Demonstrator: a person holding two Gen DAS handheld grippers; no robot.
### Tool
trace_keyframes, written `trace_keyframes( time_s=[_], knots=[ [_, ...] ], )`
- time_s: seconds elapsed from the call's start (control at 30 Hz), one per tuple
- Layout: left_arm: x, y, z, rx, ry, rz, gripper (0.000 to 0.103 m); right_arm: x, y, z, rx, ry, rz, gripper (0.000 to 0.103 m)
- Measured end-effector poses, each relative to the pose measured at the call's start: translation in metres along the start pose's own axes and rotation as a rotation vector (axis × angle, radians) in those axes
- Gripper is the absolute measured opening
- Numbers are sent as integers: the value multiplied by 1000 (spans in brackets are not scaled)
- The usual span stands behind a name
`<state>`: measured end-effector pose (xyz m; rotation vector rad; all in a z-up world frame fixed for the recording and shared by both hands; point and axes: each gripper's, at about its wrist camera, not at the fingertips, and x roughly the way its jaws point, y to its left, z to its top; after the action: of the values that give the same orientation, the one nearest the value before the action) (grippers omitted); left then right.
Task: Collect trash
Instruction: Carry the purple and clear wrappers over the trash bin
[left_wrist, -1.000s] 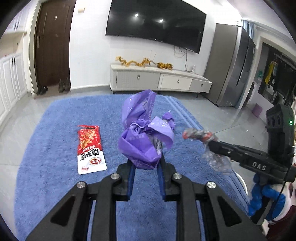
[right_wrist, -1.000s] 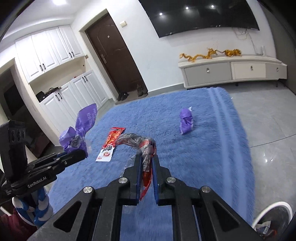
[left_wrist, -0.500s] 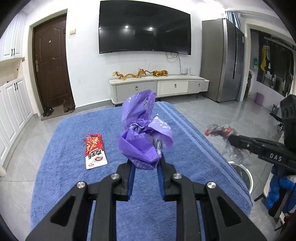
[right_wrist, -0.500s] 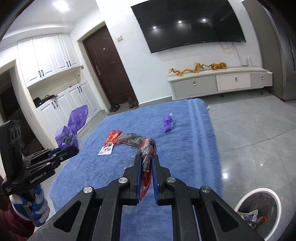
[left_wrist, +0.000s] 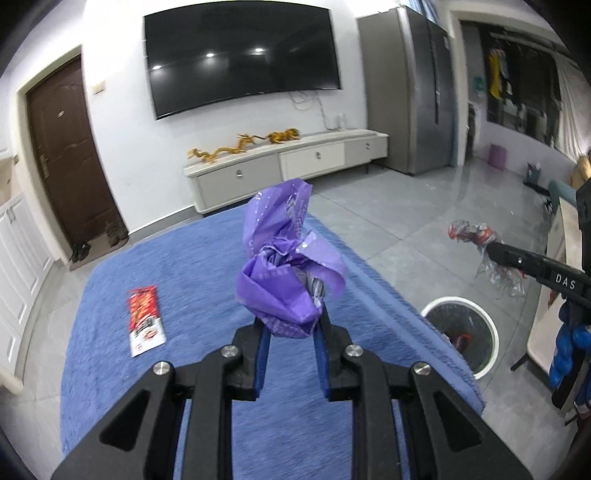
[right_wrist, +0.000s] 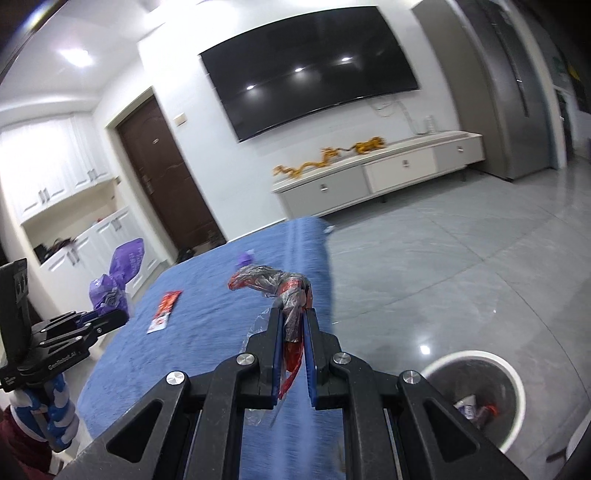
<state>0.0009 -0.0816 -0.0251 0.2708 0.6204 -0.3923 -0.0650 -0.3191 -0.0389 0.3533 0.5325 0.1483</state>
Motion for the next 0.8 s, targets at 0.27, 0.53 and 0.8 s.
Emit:
trace_keyframes(
  time_s=[0.27, 0.53, 0.8],
  knots=[
    [35, -83, 17, 171, 48, -86, 20, -21, -71, -20, 117, -21, -90, 11],
    [76, -167, 23, 312, 119, -190, 20, -30, -135, -44, 244, -1, -158, 11],
    [128, -233, 9, 388, 228, -266, 21, -33, -186, -73, 357, 34, -219, 11]
  ],
)
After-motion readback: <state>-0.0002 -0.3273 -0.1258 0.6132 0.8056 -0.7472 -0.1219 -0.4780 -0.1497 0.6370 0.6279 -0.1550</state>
